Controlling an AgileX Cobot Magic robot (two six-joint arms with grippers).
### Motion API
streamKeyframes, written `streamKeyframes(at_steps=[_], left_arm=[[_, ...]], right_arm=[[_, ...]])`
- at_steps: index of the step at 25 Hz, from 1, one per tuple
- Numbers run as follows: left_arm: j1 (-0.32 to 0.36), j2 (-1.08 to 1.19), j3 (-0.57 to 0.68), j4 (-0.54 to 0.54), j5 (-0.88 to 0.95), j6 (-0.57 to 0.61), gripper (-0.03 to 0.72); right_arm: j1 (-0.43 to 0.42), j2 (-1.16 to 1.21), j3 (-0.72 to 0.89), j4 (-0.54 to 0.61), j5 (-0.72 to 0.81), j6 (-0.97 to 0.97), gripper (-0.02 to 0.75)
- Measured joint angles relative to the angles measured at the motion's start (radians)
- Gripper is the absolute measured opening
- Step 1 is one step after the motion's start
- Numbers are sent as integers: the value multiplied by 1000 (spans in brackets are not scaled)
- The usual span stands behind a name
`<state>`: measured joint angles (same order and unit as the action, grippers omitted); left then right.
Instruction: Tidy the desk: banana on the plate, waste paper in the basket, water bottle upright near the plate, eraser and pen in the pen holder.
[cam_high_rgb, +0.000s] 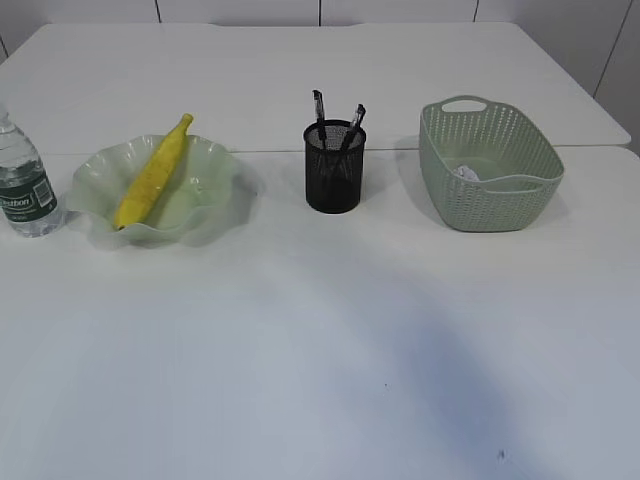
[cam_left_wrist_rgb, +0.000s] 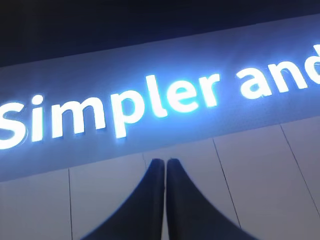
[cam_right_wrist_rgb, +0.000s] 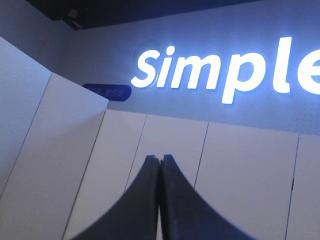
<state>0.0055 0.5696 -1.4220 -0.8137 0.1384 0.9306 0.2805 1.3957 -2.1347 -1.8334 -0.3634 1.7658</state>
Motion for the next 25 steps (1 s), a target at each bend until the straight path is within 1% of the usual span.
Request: streamKeyframes(at_steps=[3,7,10,13,16,18,20,23,25], left_arm=[[0,-47,-4,8,43,0,-24],[0,-78,-8,45,133,-2,-24],[0,-78,-8,66,213,-8,-24],[0,-78,-8,131,268,-38,-24],[0,-78,-8,252,313,-111,-24],[0,-78,-8,362,360,-186,-24],[0,-78,-8,477,429,-281,-24],[0,-78,-8,659,549,-478,-24],[0,-78,-8,769,628,-595,-24]], right_arm=[[0,-69,0,0,-12,0,-11],[0,-187,50,0,-15,-5,-11],[0,-299,137,0,-7,-25,-11],[0,-415,266,0,50,-68,-11],[0,-530,439,0,152,-122,-11],[0,-600,545,0,208,-147,-11],[0,-674,675,0,260,-162,-11],[0,-768,855,0,335,-168,-11],[0,-818,941,2,373,-168,-11]])
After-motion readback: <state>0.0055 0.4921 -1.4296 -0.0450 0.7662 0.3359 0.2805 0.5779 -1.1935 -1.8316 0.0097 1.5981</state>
